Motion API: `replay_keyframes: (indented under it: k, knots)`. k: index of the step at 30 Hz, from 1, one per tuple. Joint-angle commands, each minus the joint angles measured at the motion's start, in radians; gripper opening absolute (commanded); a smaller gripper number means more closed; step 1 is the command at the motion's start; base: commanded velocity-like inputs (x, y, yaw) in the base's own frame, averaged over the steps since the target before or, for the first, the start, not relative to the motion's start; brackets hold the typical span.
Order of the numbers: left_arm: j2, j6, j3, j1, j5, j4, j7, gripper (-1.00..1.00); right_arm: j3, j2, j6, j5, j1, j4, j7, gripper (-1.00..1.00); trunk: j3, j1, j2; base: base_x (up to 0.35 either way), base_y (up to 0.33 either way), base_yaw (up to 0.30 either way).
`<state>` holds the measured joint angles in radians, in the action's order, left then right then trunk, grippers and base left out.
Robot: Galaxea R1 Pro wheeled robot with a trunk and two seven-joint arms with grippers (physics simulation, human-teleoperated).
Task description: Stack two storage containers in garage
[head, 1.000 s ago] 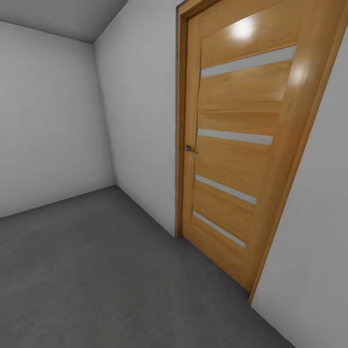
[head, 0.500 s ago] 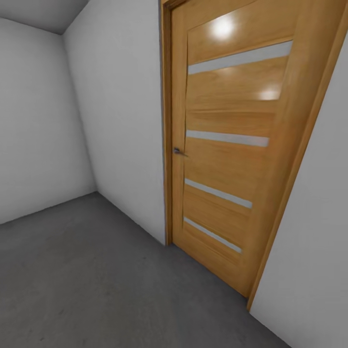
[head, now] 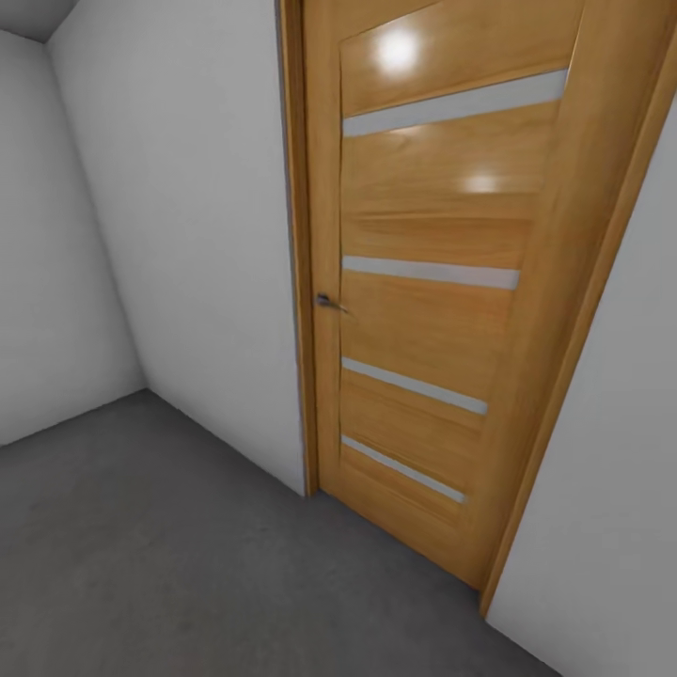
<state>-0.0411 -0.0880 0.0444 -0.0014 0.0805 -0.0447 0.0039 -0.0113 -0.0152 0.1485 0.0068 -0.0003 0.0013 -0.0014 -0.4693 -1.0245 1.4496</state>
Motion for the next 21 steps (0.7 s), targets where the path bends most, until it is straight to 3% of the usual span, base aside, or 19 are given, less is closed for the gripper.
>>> replay_keyframes:
  k: [1, 21]
  knots:
    - [0.000, -0.002, 0.003, 0.000, 0.007, 0.000, 0.000, 1.00, -0.001, 0.000, 0.003, 0.001, 0.000, 0.000, 0.000, 1.00, -0.001, 0.000, 0.000, 0.257, 0.261, -0.245]
    - [0.000, -0.003, 0.004, 0.000, 0.008, 0.000, 0.000, 1.00, -0.001, 0.000, 0.003, 0.001, 0.000, 0.000, 0.000, 1.00, -0.001, 0.000, 0.000, 0.243, 0.275, -0.245]
